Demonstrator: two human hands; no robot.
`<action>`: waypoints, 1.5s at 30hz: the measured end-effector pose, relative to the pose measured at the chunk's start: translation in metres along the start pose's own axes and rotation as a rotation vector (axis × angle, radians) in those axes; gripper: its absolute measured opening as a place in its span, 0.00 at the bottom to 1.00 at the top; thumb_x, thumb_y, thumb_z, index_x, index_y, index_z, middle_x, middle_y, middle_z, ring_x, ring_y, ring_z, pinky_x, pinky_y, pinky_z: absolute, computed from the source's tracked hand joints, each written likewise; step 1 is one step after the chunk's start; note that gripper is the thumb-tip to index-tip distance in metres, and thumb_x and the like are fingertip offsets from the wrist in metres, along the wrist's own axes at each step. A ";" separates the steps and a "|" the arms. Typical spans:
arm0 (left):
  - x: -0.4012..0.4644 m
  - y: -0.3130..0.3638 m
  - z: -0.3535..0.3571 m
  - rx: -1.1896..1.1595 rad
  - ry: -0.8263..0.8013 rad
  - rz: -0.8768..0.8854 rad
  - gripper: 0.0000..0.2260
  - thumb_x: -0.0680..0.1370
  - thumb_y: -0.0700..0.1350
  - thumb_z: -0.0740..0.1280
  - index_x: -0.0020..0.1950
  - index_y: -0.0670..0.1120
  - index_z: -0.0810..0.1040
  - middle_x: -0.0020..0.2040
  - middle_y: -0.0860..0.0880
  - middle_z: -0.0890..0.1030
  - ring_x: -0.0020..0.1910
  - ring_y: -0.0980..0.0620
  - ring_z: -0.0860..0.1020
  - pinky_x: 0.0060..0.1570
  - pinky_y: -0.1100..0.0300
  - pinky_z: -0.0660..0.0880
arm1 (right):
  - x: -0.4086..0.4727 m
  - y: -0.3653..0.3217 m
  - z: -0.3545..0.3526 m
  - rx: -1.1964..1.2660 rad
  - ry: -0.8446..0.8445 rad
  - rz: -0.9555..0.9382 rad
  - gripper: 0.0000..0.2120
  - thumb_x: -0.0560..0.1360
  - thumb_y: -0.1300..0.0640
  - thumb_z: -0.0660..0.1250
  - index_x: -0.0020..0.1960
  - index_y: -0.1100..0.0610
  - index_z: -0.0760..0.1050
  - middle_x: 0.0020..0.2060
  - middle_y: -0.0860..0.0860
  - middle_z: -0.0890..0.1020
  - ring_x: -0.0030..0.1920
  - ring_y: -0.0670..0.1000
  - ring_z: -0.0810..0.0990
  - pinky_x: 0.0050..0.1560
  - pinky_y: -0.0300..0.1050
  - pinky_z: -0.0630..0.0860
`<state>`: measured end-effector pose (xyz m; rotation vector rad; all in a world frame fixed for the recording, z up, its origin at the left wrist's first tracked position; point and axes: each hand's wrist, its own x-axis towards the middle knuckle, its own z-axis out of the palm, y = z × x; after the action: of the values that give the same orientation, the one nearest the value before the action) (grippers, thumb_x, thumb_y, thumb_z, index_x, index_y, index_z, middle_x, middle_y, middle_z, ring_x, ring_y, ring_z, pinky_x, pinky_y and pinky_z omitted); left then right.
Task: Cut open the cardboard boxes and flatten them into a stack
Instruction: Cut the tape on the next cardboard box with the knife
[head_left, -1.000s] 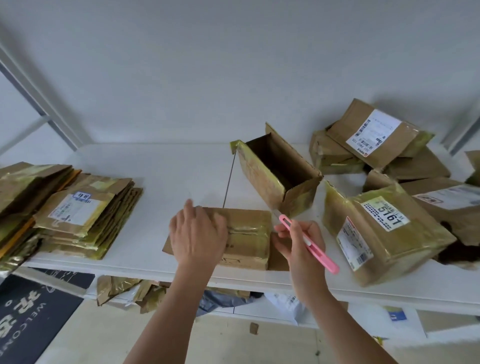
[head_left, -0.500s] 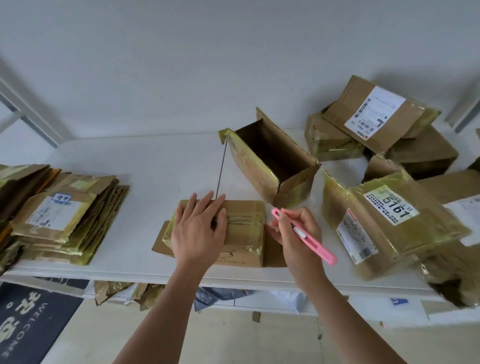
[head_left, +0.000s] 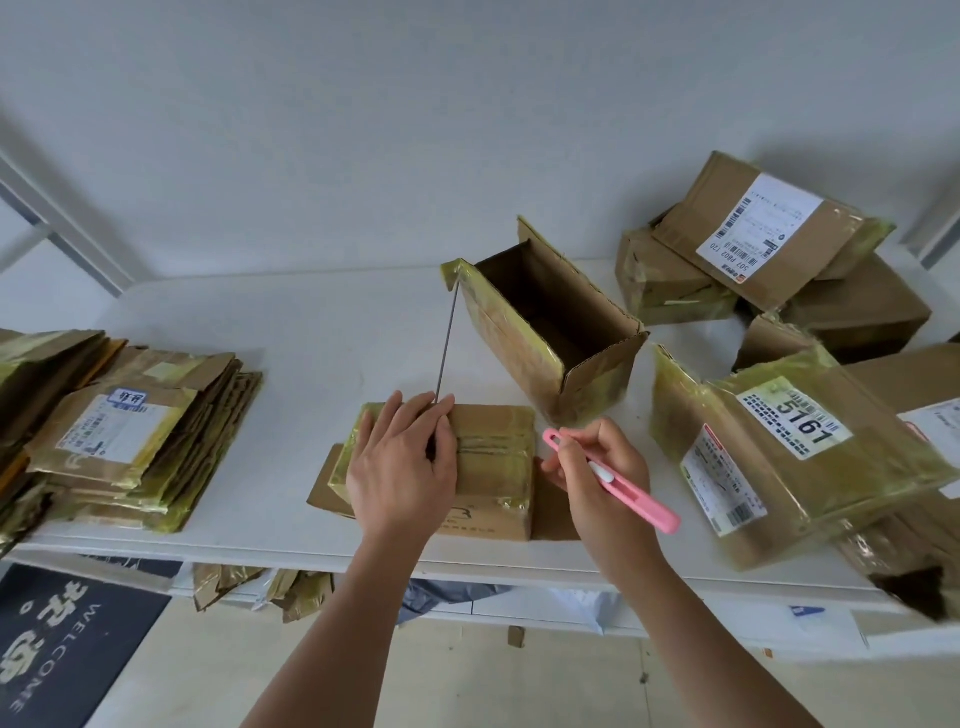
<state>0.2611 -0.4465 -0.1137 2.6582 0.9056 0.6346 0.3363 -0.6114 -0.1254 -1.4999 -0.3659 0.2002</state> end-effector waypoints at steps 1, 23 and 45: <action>0.000 0.000 0.000 0.002 0.004 -0.004 0.22 0.81 0.54 0.50 0.63 0.55 0.81 0.63 0.56 0.80 0.71 0.50 0.71 0.74 0.50 0.61 | -0.005 -0.001 -0.001 0.008 -0.026 0.004 0.05 0.78 0.64 0.66 0.43 0.62 0.74 0.34 0.54 0.82 0.38 0.53 0.84 0.44 0.57 0.83; 0.011 -0.009 -0.033 0.001 -0.410 0.080 0.25 0.80 0.61 0.60 0.77 0.58 0.64 0.73 0.60 0.66 0.77 0.55 0.56 0.77 0.53 0.52 | -0.045 -0.008 -0.010 0.246 0.090 0.089 0.11 0.75 0.64 0.64 0.35 0.54 0.73 0.31 0.60 0.79 0.39 0.56 0.83 0.45 0.55 0.83; 0.011 0.009 -0.064 -0.281 -0.307 -0.596 0.17 0.83 0.51 0.60 0.70 0.49 0.63 0.42 0.45 0.83 0.32 0.47 0.84 0.47 0.54 0.80 | -0.024 -0.022 0.043 0.097 0.211 -0.059 0.05 0.79 0.64 0.63 0.45 0.59 0.71 0.40 0.53 0.86 0.44 0.51 0.87 0.37 0.40 0.80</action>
<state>0.2429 -0.4403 -0.0512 2.0110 1.3119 0.1848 0.2963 -0.5814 -0.1055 -1.3973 -0.2275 0.0124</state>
